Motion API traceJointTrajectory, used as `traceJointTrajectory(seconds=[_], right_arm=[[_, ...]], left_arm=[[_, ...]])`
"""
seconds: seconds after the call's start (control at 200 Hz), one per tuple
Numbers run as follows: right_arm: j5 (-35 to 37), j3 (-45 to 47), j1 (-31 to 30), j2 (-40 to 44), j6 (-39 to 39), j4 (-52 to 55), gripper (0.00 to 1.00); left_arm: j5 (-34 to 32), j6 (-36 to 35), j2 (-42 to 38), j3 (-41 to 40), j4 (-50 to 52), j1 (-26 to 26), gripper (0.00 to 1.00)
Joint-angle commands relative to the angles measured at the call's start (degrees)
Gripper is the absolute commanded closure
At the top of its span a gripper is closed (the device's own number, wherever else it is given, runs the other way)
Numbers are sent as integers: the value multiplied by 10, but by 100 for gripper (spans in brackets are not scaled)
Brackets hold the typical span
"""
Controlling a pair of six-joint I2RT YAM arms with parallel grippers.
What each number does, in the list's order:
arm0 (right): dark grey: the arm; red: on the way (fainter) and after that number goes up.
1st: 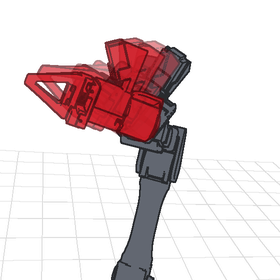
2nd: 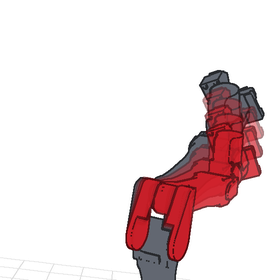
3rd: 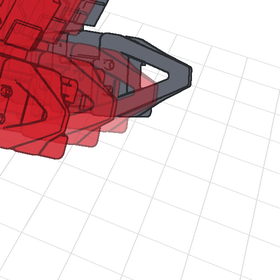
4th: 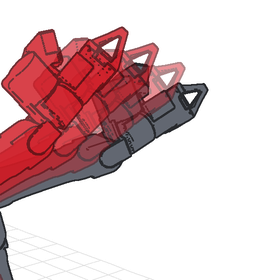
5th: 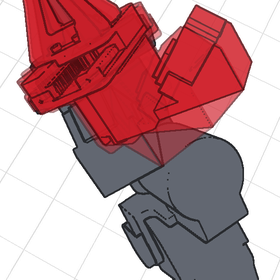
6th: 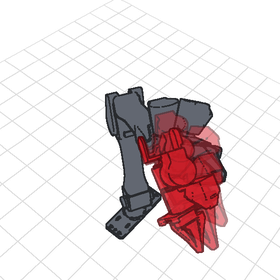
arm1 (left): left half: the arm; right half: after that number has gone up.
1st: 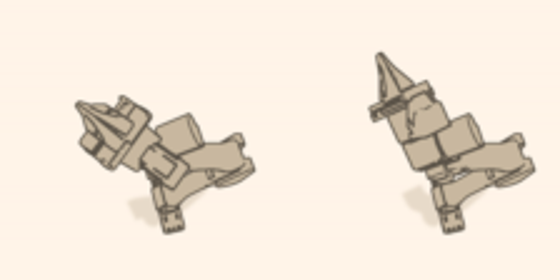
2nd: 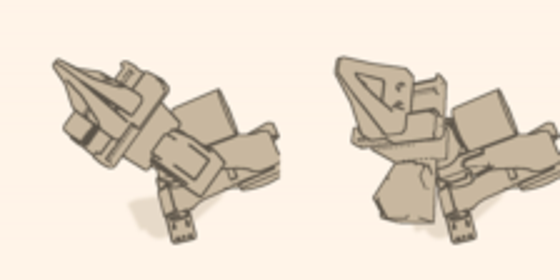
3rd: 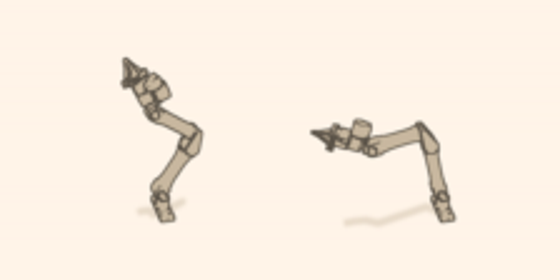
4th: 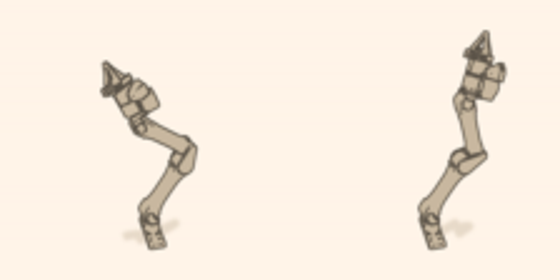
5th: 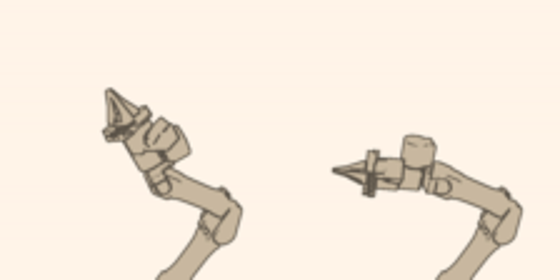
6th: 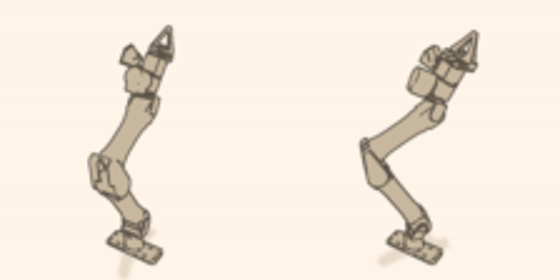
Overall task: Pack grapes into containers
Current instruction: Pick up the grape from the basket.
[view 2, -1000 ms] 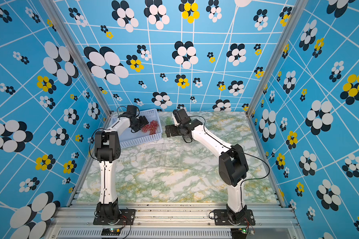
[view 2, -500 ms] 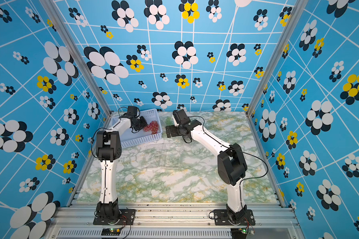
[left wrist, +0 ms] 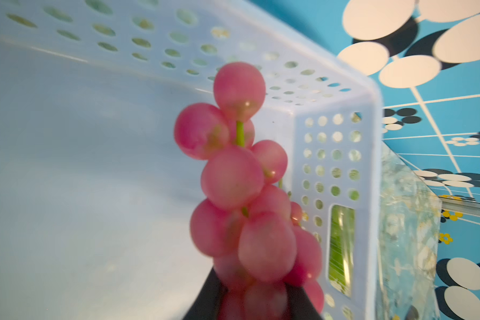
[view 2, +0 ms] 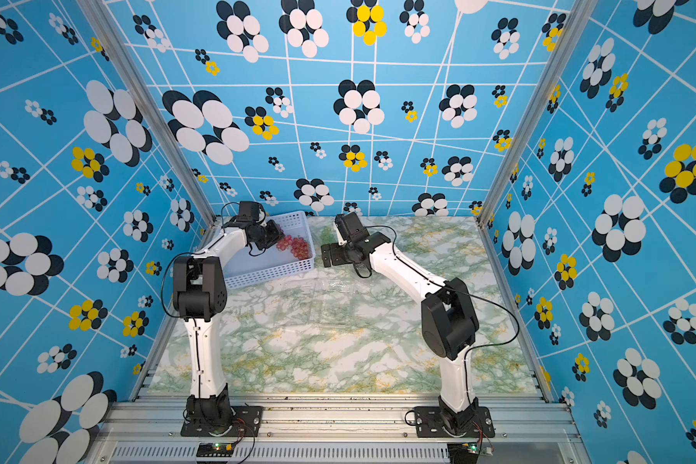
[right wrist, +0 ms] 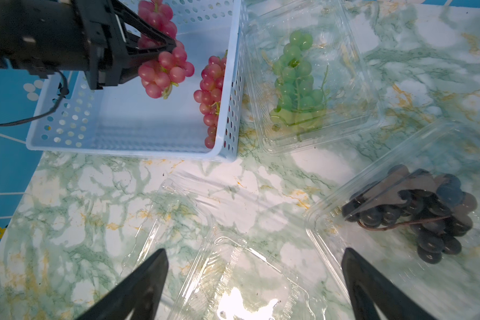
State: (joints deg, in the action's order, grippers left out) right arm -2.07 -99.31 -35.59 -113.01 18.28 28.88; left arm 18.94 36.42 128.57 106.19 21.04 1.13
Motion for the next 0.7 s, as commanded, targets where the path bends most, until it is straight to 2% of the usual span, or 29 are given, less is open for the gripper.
traceJointTrajectory(seconds=[0.0, 0.38, 0.54, 0.695], right_arm=[[-6, 12, 2, 15, 15, -12, 1], [-6, 69, 2, 65, 40, -21, 1], [6, 117, 2, 101, 45, -24, 1], [14, 158, 2, 139, 51, -26, 1]], left_arm=[[11, -11, -51, -21, -5, -9, 74], [25, -7, -171, -136, -22, 6, 73], [25, -10, -222, -200, -25, 43, 73], [12, -18, -285, -251, -17, 110, 72]])
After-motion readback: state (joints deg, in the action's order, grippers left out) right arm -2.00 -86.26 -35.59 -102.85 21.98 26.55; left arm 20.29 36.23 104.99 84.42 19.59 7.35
